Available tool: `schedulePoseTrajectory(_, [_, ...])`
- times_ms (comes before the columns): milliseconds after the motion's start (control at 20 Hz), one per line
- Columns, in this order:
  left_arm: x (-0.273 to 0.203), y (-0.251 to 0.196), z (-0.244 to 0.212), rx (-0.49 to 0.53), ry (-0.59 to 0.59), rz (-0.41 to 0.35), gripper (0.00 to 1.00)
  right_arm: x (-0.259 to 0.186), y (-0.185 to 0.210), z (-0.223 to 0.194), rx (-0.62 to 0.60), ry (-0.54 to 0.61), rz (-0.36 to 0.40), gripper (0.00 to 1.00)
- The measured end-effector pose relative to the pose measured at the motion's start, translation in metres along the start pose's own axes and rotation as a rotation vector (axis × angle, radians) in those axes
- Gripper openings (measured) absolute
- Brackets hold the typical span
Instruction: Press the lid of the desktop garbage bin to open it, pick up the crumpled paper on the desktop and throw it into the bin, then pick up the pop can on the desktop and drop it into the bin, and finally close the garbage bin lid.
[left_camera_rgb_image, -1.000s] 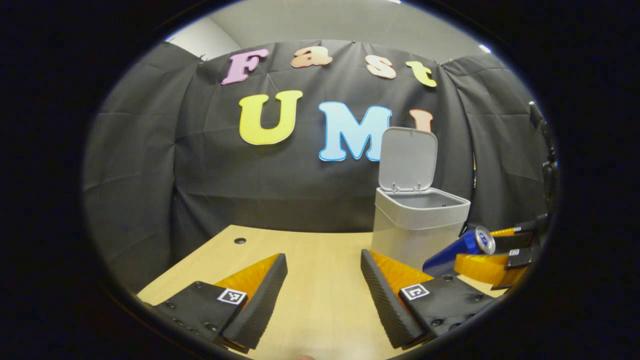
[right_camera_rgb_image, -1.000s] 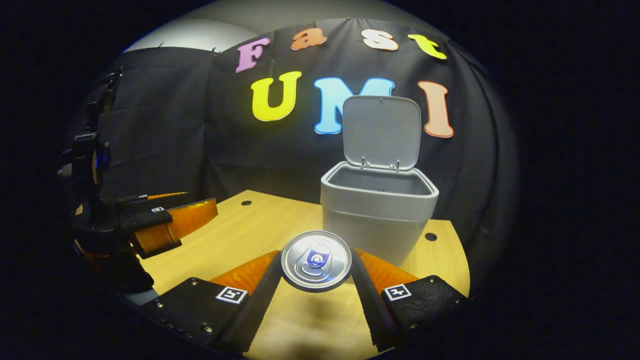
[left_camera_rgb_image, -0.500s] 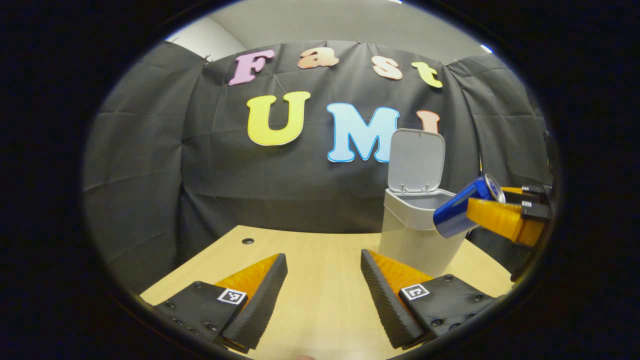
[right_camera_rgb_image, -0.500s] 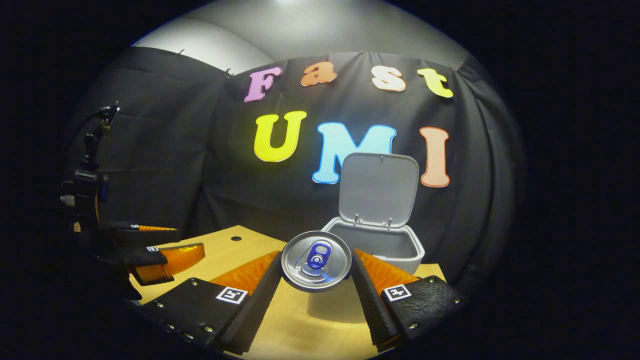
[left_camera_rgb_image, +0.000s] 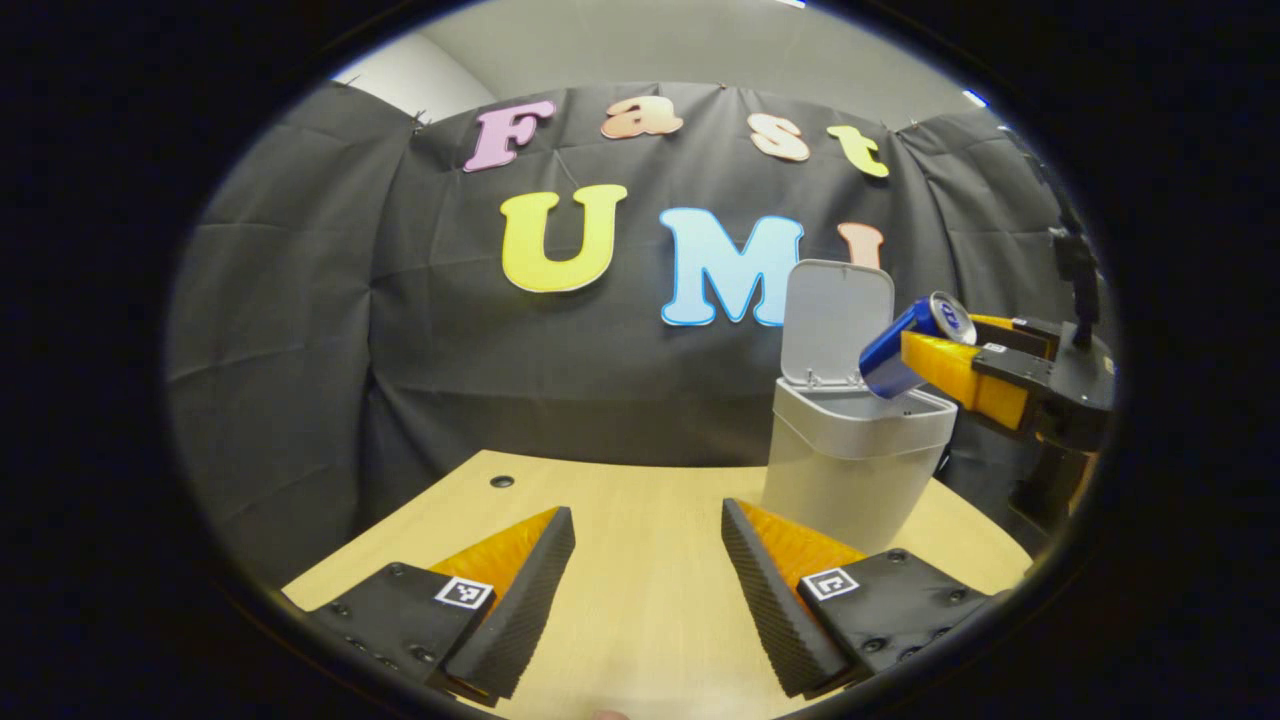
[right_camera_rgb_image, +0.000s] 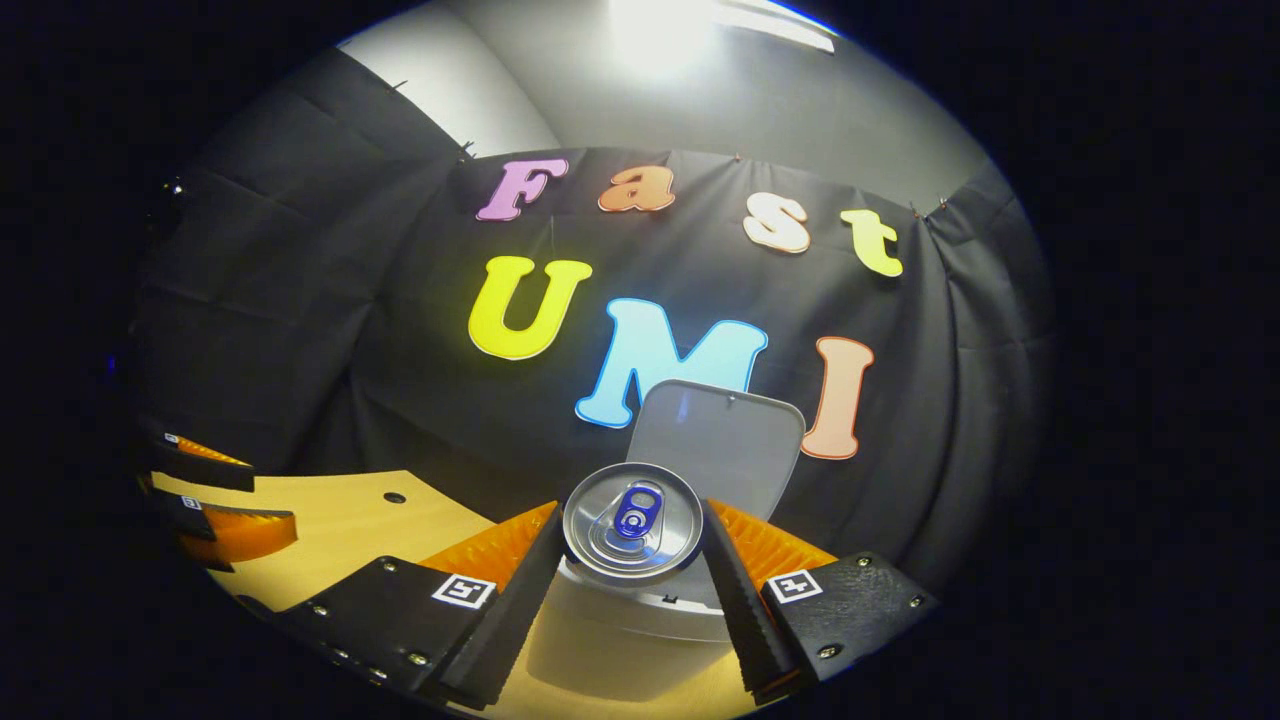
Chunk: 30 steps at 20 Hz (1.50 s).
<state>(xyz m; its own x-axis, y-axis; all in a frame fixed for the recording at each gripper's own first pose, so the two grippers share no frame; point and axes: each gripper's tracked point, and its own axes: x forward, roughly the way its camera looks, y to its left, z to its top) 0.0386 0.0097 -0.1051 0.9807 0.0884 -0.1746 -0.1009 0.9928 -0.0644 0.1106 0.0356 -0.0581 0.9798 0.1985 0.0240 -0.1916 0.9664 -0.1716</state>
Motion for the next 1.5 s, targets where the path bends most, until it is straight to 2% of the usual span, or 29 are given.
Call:
schedulePoseTrajectory(300, [-0.003, 0.003, -0.004, -0.008, 0.005, 0.005, 1.00, 0.019, -0.002, -0.018, 0.032, 0.066, -0.002, 0.84])
schedulePoseTrajectory(350, [-0.003, 0.003, -0.004, -0.009, 0.006, 0.005, 0.96, 0.021, -0.001, -0.022, 0.033, 0.078, 0.000, 0.83])
schedulePoseTrajectory(400, [-0.002, 0.004, -0.004, -0.009, 0.004, 0.006, 1.00, 0.022, -0.001, -0.027, 0.036, 0.090, -0.002, 0.83])
schedulePoseTrajectory(600, [-0.003, 0.004, -0.002, -0.008, 0.002, 0.007, 1.00, 0.026, -0.001, -0.035, 0.062, 0.122, -0.014, 0.86])
schedulePoseTrajectory(750, [-0.002, 0.002, -0.006, -0.013, 0.008, 0.001, 1.00, 0.027, -0.005, -0.031, 0.066, 0.111, -0.031, 0.90])
schedulePoseTrajectory(1200, [-0.001, -0.006, 0.000, 0.007, -0.008, -0.033, 1.00, 0.022, -0.013, -0.026, 0.084, 0.117, -0.057, 0.90])
schedulePoseTrajectory(1300, [0.002, -0.005, 0.000, 0.017, -0.011, -0.047, 0.96, 0.023, -0.017, -0.023, 0.097, 0.121, -0.072, 0.91])
schedulePoseTrajectory(1400, [0.005, -0.006, 0.001, 0.011, -0.011, -0.070, 1.00, 0.025, -0.023, -0.020, 0.104, 0.133, -0.092, 0.91])
schedulePoseTrajectory(1500, [0.010, -0.008, 0.001, 0.004, -0.012, -0.098, 0.97, 0.029, -0.031, -0.014, 0.107, 0.141, -0.123, 0.91])
